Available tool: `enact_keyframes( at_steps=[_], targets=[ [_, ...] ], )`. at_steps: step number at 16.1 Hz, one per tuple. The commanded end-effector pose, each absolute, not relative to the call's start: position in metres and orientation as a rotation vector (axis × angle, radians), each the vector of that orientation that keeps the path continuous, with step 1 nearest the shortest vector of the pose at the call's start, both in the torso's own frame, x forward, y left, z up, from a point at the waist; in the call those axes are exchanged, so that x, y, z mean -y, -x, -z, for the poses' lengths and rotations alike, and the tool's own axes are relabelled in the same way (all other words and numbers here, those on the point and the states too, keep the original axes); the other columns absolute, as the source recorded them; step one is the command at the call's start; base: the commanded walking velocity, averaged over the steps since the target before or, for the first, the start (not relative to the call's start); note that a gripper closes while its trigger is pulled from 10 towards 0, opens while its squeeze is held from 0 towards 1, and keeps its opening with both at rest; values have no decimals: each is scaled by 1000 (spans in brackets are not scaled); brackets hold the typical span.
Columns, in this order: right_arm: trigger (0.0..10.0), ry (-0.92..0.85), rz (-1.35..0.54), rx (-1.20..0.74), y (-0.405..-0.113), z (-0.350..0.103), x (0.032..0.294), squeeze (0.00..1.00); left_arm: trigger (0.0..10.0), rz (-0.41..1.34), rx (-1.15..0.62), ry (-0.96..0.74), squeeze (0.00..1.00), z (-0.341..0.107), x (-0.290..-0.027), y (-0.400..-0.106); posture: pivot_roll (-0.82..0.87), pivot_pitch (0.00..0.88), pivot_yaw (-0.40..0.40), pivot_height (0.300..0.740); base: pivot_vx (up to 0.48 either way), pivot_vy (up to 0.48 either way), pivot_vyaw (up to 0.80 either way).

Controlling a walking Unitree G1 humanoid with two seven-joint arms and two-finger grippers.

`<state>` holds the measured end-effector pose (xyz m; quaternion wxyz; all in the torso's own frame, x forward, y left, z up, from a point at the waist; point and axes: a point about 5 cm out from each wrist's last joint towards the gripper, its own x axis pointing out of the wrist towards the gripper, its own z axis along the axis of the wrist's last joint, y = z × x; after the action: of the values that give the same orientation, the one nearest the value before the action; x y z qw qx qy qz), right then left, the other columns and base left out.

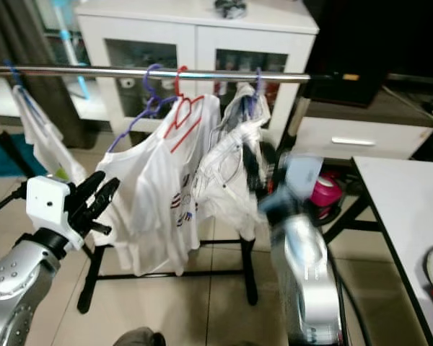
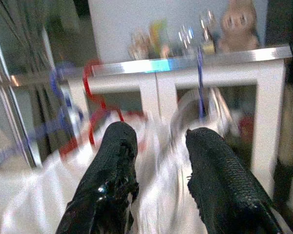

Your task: Hang hanger

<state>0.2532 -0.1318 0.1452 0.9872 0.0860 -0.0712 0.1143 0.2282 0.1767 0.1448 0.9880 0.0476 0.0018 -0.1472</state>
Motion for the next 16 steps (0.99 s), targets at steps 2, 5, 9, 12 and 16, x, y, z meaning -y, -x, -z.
enact_keyframes(
  at_steps=[2,5,9,12,16],
  targets=[
    [10000,-125,-192,66,-249,-136,133,0,10000,295,-8,-100,0,-143,-175,-227,43,0,11,740,0,360,0],
    [10000,-256,-215,-81,-244,-119,130,0,10000,254,10,-114,0,-148,-180,-226,58,0,0,740,0,415,0],
    [10000,-217,-226,-50,-245,-131,136,0,10000,203,19,-120,0,-156,-187,-229,70,0,-8,740,0,367,0],
    [10000,-177,-273,-36,-245,-139,131,0,10000,182,30,-127,0,-163,-193,-234,67,0,-16,740,0,355,0],
    [10000,-129,-309,-67,-250,-135,131,0,10000,230,16,-137,0,-161,-183,-240,53,0,-2,740,0,354,400]
  ],
)
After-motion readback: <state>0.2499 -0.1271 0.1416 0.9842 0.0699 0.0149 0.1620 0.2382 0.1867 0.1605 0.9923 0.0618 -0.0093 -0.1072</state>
